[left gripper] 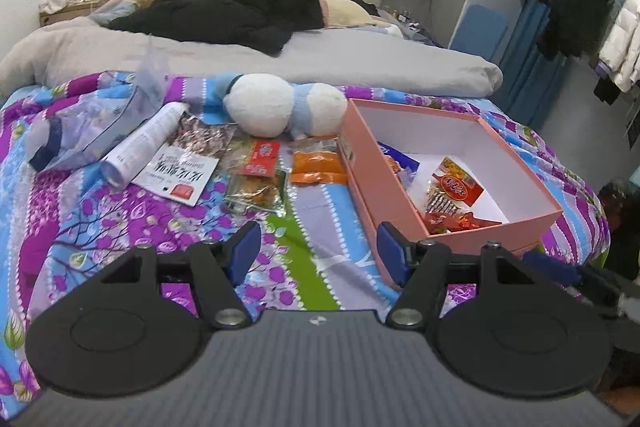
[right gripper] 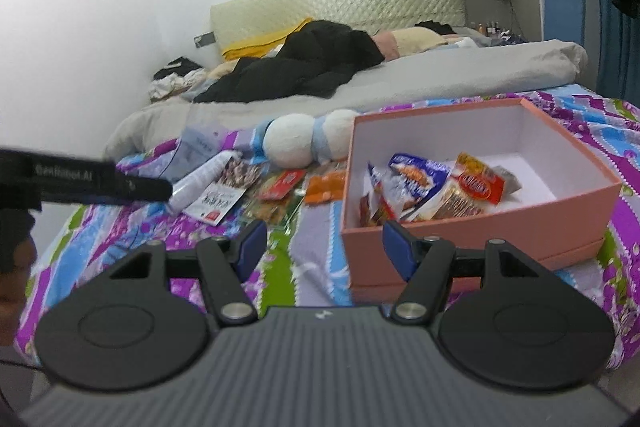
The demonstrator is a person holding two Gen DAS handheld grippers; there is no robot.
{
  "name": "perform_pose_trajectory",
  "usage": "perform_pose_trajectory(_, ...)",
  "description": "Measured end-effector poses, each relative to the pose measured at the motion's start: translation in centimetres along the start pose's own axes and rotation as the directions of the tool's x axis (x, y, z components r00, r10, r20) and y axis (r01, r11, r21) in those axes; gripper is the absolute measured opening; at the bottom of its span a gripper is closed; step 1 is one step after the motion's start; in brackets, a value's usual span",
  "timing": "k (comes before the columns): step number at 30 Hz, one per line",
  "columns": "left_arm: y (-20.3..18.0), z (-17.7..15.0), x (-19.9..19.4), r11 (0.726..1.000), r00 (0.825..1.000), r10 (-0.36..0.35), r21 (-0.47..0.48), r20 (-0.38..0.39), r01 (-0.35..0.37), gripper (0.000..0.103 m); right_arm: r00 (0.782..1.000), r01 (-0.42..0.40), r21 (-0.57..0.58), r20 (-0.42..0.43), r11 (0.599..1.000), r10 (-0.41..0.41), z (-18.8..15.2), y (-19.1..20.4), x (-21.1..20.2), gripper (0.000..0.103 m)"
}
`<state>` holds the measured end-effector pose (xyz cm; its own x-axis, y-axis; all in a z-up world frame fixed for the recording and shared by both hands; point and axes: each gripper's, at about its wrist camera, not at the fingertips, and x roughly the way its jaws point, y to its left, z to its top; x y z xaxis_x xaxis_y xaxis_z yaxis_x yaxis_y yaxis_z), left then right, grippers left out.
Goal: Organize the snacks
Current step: 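Withdraw both open tools from the pink box toward the snack pile, then reach the left tool toward the shrimp-flavor packet while the right tool reaches the green packet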
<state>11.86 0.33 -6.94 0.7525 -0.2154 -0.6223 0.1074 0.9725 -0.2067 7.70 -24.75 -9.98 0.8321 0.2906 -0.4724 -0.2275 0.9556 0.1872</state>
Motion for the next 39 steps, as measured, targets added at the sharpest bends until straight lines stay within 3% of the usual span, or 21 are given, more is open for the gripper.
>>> perform_pose_trajectory(13, 6.4, -3.1, 2.0, 0.990, 0.995, 0.075, -0.113, -0.065, -0.083, 0.069, 0.995, -0.055, -0.071, -0.081, 0.996, 0.050, -2.8, 3.3, 2.5, 0.066)
perform_pose_trajectory(15, 7.5, -3.2, 3.0, 0.988, 0.994, 0.084, -0.123, -0.076, -0.093, 0.070, 0.993, -0.076, -0.084, -0.100, 0.994, 0.067, -2.9, 4.0, 3.6, 0.066)
perform_pose_trajectory(19, 9.7, -3.4, 5.6, 0.983, 0.990, 0.106, -0.141, -0.093, -0.118, 0.080, 0.988, -0.111, -0.120, -0.124, 0.987, 0.096, -3.0, 5.6, 6.0, 0.066)
perform_pose_trajectory(24, 12.8, -3.0, 9.1, 0.971, 0.986, 0.141, -0.181, -0.086, -0.155, 0.081, 0.982, -0.142, -0.157, -0.143, 0.977, 0.120, -2.9, 7.3, 10.1, 0.066)
perform_pose_trajectory(26, 14.0, -2.5, 10.5, 0.966, 0.986, 0.145, -0.201, -0.088, -0.160, 0.081, 0.981, -0.148, -0.162, -0.146, 0.976, 0.125, -2.7, 7.6, 11.7, 0.072)
perform_pose_trajectory(27, 14.5, -2.3, 11.2, 0.967, 0.986, 0.144, -0.202, -0.083, -0.158, 0.081, 0.982, -0.147, -0.162, -0.146, 0.976, 0.123, -2.5, 7.7, 12.6, 0.086)
perform_pose_trajectory(28, 14.9, -2.0, 11.9, 0.967, 0.986, 0.145, -0.198, -0.084, -0.159, 0.081, 0.982, -0.149, -0.161, -0.143, 0.976, 0.126, -2.5, 7.7, 13.3, 0.089)
perform_pose_trajectory(32, 16.3, -0.6, 15.4, 0.971, 0.984, 0.131, -0.183, -0.120, -0.151, 0.081, 0.983, -0.142, -0.165, -0.139, 0.976, 0.120, -1.9, 7.9, 16.5, 0.089)
perform_pose_trajectory(39, 17.2, 1.8, 21.0, 0.992, 0.985, 0.094, -0.074, -0.146, -0.106, 0.080, 0.987, -0.103, -0.318, -0.147, 0.942, 0.059, -1.9, 9.0, 22.7, 0.087)
